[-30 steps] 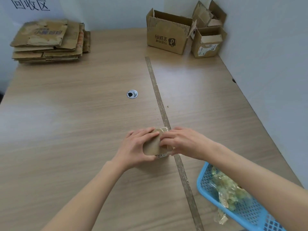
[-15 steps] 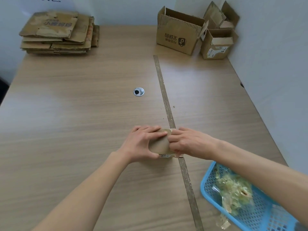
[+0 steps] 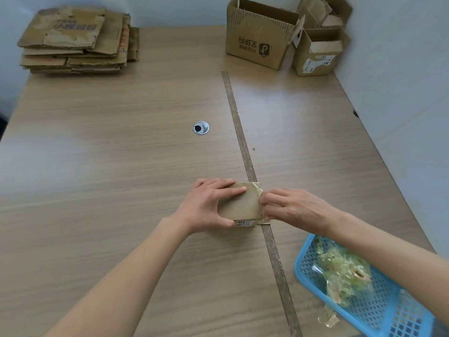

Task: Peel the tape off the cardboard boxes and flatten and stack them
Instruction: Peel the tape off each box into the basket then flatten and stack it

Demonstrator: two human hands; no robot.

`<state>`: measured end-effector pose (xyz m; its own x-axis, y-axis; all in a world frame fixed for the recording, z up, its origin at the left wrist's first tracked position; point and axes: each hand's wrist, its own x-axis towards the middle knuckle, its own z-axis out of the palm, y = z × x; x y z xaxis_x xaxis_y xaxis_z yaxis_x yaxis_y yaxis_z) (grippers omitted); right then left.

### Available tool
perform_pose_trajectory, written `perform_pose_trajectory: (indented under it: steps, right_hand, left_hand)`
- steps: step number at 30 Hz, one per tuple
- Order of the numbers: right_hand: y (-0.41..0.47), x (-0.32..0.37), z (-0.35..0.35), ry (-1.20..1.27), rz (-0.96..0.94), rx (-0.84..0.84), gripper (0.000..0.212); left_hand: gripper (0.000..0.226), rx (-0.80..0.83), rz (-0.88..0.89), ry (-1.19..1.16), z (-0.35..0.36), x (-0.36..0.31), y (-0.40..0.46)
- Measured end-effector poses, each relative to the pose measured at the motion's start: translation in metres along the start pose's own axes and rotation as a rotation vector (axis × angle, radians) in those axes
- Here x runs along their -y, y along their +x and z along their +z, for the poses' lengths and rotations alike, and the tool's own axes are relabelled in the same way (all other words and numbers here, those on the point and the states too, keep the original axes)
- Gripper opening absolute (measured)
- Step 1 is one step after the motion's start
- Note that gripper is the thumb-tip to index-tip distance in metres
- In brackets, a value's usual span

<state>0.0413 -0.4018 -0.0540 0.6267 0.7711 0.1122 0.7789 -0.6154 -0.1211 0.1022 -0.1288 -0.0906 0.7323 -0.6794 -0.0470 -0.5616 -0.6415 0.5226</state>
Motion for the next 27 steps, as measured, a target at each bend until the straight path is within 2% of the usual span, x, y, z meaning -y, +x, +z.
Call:
perform_pose_trajectory:
  steps: [3, 5, 6, 10, 13, 16, 22, 27]
  right_hand:
    - [-0.031, 0.014, 0.006, 0.071, 0.204, -0.201, 0.011]
    - [-0.048, 0.033, 0.01, 0.172, 0.499, -0.426, 0.02]
    - [-0.051, 0.042, 0.013, 0.221, 0.651, -0.483, 0.024]
    - [-0.027, 0.083, 0.036, 0.481, 1.084, -0.345, 0.042]
    - [-0.003, 0.097, 0.055, 0.55, 1.279, -0.402, 0.044]
    - [0.008, 0.097, 0.062, 0.588, 1.343, -0.535, 0.031]
    - [0.009, 0.099, 0.074, 0.65, 1.319, -0.699, 0.014]
    - [0.007, 0.103, 0.078, 0.466, 1.231, -0.708, 0.013]
  left_hand:
    - [0.085, -0.053, -0.018, -0.028, 0.005, -0.002, -0.001]
    - [0.084, -0.076, -0.026, -0.04, 0.007, -0.003, 0.0]
    - [0.083, -0.091, -0.028, -0.039, 0.007, -0.004, -0.001]
    - [0.083, -0.113, -0.047, -0.036, 0.011, -0.01, -0.003]
    - [0.083, -0.122, -0.051, -0.035, 0.011, -0.012, -0.004]
    - [0.083, -0.114, -0.059, -0.035, 0.01, -0.013, -0.003]
    - [0.083, -0.137, -0.069, -0.039, 0.011, -0.017, -0.003]
    - [0.083, -0.121, -0.075, -0.037, 0.01, -0.018, -0.002]
